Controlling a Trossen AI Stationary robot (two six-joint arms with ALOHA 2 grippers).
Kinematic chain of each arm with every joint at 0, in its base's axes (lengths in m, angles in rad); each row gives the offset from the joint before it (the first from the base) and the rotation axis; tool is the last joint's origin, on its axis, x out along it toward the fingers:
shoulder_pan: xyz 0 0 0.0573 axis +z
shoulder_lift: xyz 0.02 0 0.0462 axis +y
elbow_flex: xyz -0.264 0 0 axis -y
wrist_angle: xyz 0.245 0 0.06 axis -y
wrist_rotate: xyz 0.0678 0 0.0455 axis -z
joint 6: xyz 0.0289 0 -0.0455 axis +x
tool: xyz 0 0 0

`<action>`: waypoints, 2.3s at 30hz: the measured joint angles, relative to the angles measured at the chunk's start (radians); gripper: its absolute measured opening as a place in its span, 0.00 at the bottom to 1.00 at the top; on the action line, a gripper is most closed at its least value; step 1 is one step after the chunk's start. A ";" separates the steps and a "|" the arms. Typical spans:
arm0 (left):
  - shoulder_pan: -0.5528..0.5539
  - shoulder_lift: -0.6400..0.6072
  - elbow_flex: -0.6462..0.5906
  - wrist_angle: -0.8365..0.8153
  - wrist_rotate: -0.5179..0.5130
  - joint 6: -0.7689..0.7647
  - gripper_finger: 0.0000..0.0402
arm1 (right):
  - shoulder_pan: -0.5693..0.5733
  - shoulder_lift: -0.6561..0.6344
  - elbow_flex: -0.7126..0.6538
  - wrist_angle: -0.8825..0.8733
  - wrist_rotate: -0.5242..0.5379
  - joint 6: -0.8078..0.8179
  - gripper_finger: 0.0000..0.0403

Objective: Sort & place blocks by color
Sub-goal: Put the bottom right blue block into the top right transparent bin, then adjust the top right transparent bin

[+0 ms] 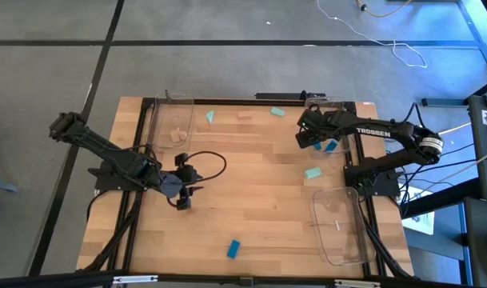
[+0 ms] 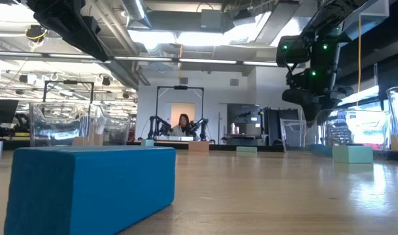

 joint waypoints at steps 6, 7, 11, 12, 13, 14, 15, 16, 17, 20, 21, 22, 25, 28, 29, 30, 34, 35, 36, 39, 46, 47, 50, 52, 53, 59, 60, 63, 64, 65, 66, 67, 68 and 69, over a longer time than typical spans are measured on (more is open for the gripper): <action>0.000 0.000 0.000 0.000 0.001 -0.054 0.37 | 0.008 0.000 0.051 0.053 -0.177 -0.153 0.40; 0.000 0.000 0.000 -0.001 0.003 -0.052 0.37 | 0.016 0.000 0.052 0.090 -0.228 -0.174 0.40; 0.000 0.000 0.000 -0.008 0.019 -0.031 0.37 | 0.052 0.000 0.054 0.189 -0.422 -0.326 0.40; 0.000 0.000 0.000 -0.008 0.019 -0.031 0.37 | 0.059 0.000 0.054 0.200 -0.431 -0.346 0.40; 0.000 0.000 0.000 -0.008 0.019 -0.031 0.37 | 0.067 0.000 0.054 0.206 -0.422 -0.347 0.40; 0.000 0.000 0.000 -0.008 0.020 -0.032 0.37 | 0.074 0.000 0.054 0.207 -0.404 -0.342 0.40; 0.000 0.000 0.000 -0.008 0.021 -0.035 0.37 | 0.082 0.000 0.054 0.205 -0.379 -0.324 0.40; 0.000 0.000 0.000 -0.008 0.021 -0.039 0.37 | 0.089 0.000 0.054 0.205 -0.353 -0.309 0.40; 0.000 0.000 0.000 -0.008 0.022 -0.045 0.37 | 0.097 0.000 0.054 0.206 -0.332 -0.296 0.40; 0.000 0.000 0.000 -0.008 0.023 -0.051 0.37 | 0.124 0.000 0.054 0.229 -0.307 -0.326 0.40; 0.000 0.000 0.000 -0.008 0.023 -0.052 0.37 | 0.134 0.000 0.054 0.255 -0.306 -0.343 0.40; 0.000 0.000 0.000 -0.008 0.023 -0.052 0.37 | 0.145 0.000 0.054 0.284 -0.305 -0.355 0.40; 0.000 0.000 0.000 -0.008 0.023 -0.054 0.37 | 0.174 0.001 0.068 0.333 -0.294 -0.403 0.40; 0.000 0.000 0.000 -0.008 0.024 -0.054 0.37 | 0.199 0.000 0.082 0.397 -0.272 -0.429 0.40; 0.000 0.000 0.000 -0.008 0.023 -0.054 0.37 | 0.206 0.000 0.082 0.412 -0.272 -0.432 0.40; 0.000 0.000 0.000 -0.008 0.023 -0.055 0.37 | 0.210 0.001 0.082 0.425 -0.272 -0.431 0.40; 0.000 0.000 0.000 -0.008 0.023 -0.055 0.37 | 0.215 0.017 0.079 0.432 -0.271 -0.423 0.40; 0.000 0.000 0.000 -0.008 0.023 -0.055 0.37 | 0.215 0.024 0.073 0.442 -0.269 -0.411 0.40; 0.000 0.000 0.000 -0.008 0.023 -0.055 0.37 | 0.215 0.033 0.067 0.452 -0.269 -0.393 0.40; 0.000 0.000 0.000 -0.008 0.023 -0.055 0.37 | 0.214 0.080 0.046 0.475 -0.269 -0.369 0.40; 0.000 0.000 0.000 -0.007 0.020 -0.056 0.37 | 0.215 0.197 0.039 0.503 -0.163 -0.346 0.40; 0.000 0.000 0.000 -0.007 0.020 -0.057 0.37 | 0.215 0.207 0.040 0.505 -0.145 -0.343 0.40; 0.000 0.000 0.000 -0.007 0.019 -0.057 0.37 | 0.215 0.224 0.042 0.511 -0.107 -0.325 0.40; 0.000 0.000 0.000 -0.007 0.019 -0.057 0.37 | 0.215 0.224 0.040 0.501 -0.071 -0.324 0.40; 0.000 0.000 0.000 -0.007 0.020 -0.057 0.37 | 0.215 0.220 0.040 0.493 -0.053 -0.320 0.40; 0.000 0.000 0.000 -0.007 0.019 -0.057 0.37 | 0.213 0.215 0.037 0.461 -0.001 -0.302 0.40; 0.000 0.000 0.000 -0.007 0.019 -0.057 0.37 | 0.212 0.215 0.037 0.453 0.000 -0.305 0.40; 0.000 0.000 0.000 -0.007 0.019 -0.057 0.37 | 0.212 0.214 0.037 0.425 0.012 -0.323 0.40; 0.000 0.000 0.000 -0.007 0.019 -0.057 0.37 | 0.213 0.214 0.037 0.412 0.025 -0.324 0.40; 0.000 0.000 0.000 -0.007 0.019 -0.057 0.37 | 0.213 0.214 0.037 0.396 0.045 -0.323 0.40; 0.000 0.000 0.000 -0.008 0.019 -0.057 0.37 | 0.213 0.215 0.037 0.378 0.066 -0.321 0.40; 0.000 0.000 0.000 -0.007 0.019 -0.057 0.37 | 0.212 0.215 0.036 0.361 0.086 -0.321 0.40; 0.000 0.000 0.000 -0.007 0.019 -0.057 0.37 | 0.212 0.216 0.035 0.343 0.107 -0.320 0.40; 0.000 0.000 0.000 -0.007 0.019 -0.057 0.37 | 0.212 0.216 0.035 0.332 0.130 -0.320 0.40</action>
